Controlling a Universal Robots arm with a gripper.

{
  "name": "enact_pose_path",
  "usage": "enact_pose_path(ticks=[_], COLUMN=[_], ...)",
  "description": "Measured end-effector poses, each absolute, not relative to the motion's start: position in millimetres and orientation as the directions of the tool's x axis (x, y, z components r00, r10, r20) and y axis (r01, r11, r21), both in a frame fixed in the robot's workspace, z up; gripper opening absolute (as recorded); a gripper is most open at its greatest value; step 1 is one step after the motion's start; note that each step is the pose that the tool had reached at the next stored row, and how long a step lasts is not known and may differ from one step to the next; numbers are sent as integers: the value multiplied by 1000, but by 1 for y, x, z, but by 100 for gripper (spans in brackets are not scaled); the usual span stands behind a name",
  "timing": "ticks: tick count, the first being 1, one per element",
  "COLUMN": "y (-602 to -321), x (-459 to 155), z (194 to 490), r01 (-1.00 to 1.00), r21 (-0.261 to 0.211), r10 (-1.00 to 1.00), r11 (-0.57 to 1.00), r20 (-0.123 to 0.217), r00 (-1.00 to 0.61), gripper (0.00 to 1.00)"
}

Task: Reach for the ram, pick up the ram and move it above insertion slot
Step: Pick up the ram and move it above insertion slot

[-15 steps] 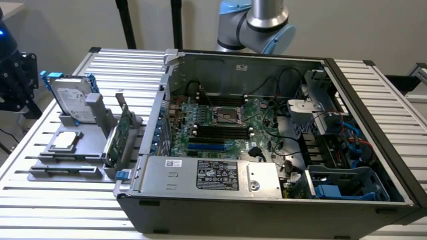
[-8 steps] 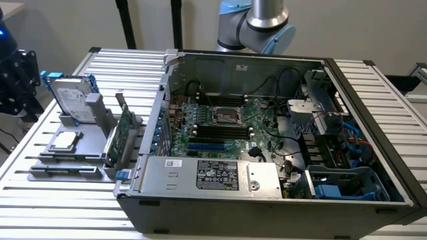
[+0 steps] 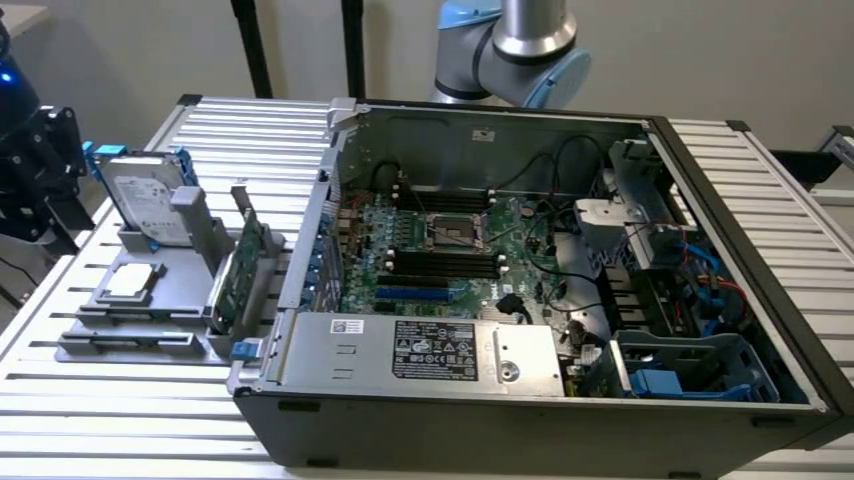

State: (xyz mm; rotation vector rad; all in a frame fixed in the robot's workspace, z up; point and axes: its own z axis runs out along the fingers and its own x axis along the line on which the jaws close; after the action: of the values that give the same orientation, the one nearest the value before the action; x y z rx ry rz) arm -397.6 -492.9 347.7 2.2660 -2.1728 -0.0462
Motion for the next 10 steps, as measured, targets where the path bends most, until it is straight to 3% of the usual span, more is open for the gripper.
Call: enact_pose_path(ticks=[10], y=[-493], x=[-403], z=[329], r01=[-999], r21=[19], r10=[-999], r11=[-46], r20=[-20], r00=[46], gripper=[36])
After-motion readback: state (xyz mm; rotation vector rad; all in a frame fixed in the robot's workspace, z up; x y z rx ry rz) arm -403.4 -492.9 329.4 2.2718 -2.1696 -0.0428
